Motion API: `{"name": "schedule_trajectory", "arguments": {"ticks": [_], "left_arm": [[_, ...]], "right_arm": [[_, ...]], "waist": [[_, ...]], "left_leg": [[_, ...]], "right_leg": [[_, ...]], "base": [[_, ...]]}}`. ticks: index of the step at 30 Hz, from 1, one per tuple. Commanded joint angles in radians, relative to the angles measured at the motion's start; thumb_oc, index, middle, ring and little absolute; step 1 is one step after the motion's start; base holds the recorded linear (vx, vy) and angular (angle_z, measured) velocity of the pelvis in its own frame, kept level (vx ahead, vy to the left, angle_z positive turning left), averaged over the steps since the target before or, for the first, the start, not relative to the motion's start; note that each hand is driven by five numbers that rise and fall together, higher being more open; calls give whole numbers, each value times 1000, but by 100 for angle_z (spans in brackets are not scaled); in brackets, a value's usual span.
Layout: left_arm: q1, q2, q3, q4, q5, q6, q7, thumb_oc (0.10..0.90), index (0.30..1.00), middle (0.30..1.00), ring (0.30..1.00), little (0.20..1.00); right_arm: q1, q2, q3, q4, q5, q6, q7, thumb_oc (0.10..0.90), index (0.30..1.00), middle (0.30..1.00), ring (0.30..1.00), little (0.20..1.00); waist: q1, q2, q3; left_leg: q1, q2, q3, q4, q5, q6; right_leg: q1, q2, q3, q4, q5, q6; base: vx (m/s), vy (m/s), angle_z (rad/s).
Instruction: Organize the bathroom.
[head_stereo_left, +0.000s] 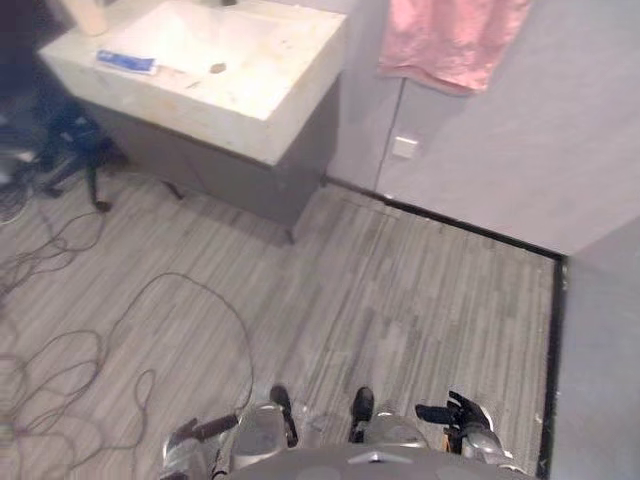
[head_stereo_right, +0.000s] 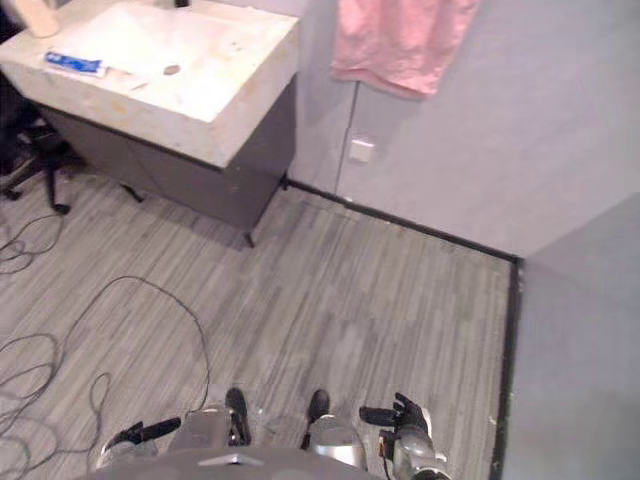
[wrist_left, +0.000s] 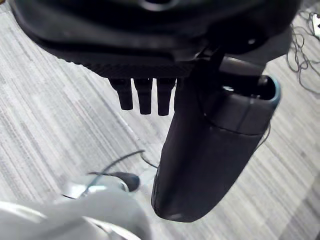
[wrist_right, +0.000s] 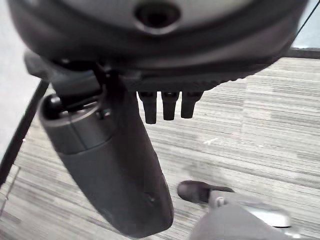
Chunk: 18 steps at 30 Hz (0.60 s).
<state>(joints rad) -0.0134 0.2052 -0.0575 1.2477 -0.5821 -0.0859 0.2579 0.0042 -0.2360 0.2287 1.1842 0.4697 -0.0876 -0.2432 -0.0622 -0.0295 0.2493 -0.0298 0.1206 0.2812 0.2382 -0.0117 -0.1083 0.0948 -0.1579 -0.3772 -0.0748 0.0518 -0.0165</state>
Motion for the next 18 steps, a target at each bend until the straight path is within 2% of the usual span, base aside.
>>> {"name": "schedule_trajectory", "arguments": {"ticks": [1,3,4,5,7,10,11,12,13,14,15,16,17,18], "left_arm": [[3,35,65,-25,-27,-58,29,800,900,900,900,900],[2,33,70,-17,-36,-58,36,800,900,900,900,900],[0,31,80,-11,-33,-56,41,800,900,900,900,900],[5,31,92,1,-35,-49,54,800,900,900,900,900],[29,34,113,20,-10,-58,51,800,900,900,900,900],[57,48,121,36,21,-44,54,800,900,900,900,900],[68,60,121,53,41,-27,61,800,900,900,900,900],[80,68,117,71,47,-12,59,800,900,900,900,900],[80,68,117,72,45,-12,58,800,900,900,900,900],[82,72,104,84,32,-19,52,800,900,900,900,900],[81,72,103,85,39,-23,51,800,900,900,900,900],[65,79,79,93,100,-50,34,800,900,900,900,900],[59,82,71,93,116,-59,27,800,900,900,900,900],[43,86,55,91,135,-64,20,800,900,900,900,900]], "right_arm": [[-28,-27,-19,19,-88,6,22,800,900,900,900,900],[-22,-29,-23,27,-114,11,35,800,900,900,900,900],[-22,-31,-25,32,-134,17,41,800,900,900,900,900],[-25,-36,-30,44,-154,21,47,800,900,900,900,900],[-42,-46,-31,41,-160,28,53,800,900,900,900,900],[-61,-59,-38,31,-132,35,63,800,900,900,900,900],[-68,-65,-56,25,-88,39,72,800,900,900,900,900],[-68,-73,-74,9,-133,52,104,800,900,900,900,900],[-68,-74,-75,8,-142,54,109,800,900,900,900,900],[-62,-87,-71,1,-195,69,148,800,900,900,900,900],[-62,-89,-70,1,-199,72,154,800,900,900,900,900],[-52,-105,-63,7,-172,87,174,800,900,900,900,900],[-49,-107,-62,10,-160,90,173,800,900,900,900,900],[-40,-108,-64,15,-137,88,165,800,900,900,900,900]], "waist": [[-13,14,-53],[-26,25,-65],[-36,30,-72],[-44,43,-88],[-32,56,-93],[-20,61,-96],[-12,62,-94],[-12,74,-95],[-12,76,-98],[-24,92,-90],[-26,97,-91],[-65,116,-66],[-78,118,-60],[-98,120,-53]], "left_leg": [[17,23,22,-12,-49,49],[55,51,44,-52,-47,28],[78,69,76,-99,-12,24],[115,84,78,-177,13,8],[123,72,39,-218,17,7],[117,53,19,-218,8,17],[109,26,-14,-211,-6,35],[100,-5,-39,-201,-18,59],[97,-7,-39,-200,-18,61],[110,-28,-38,-208,-33,87],[108,-28,-37,-207,-35,89],[130,-40,-64,-219,-54,106],[136,-44,-75,-223,-55,108],[142,-56,-110,-229,-55,113]], "right_leg": [[-20,45,35,69,-128,82],[-13,44,19,63,-131,90],[-22,36,0,60,-115,89],[-29,12,-3,71,-103,109],[-56,-22,18,120,-103,136],[-79,-67,40,180,-108,166],[-79,-97,62,232,-125,180],[-113,-155,104,356,-115,163],[-119,-159,108,364,-110,162],[-202,-208,163,558,-57,146],[-215,-210,171,578,-48,142],[-317,-113,298,764,-49,129],[-334,-73,320,783,-56,128],[-368,-6,330,802,-61,123]], "base": [[25,270,89],[22,297,103],[35,564,103],[48,598,96],[121,566,79],[126,432,60],[264,629,54],[252,584,57],[274,658,60],[158,382,56],[269,573,64],[188,298,52],[225,294,41],[357,276,66]]}}
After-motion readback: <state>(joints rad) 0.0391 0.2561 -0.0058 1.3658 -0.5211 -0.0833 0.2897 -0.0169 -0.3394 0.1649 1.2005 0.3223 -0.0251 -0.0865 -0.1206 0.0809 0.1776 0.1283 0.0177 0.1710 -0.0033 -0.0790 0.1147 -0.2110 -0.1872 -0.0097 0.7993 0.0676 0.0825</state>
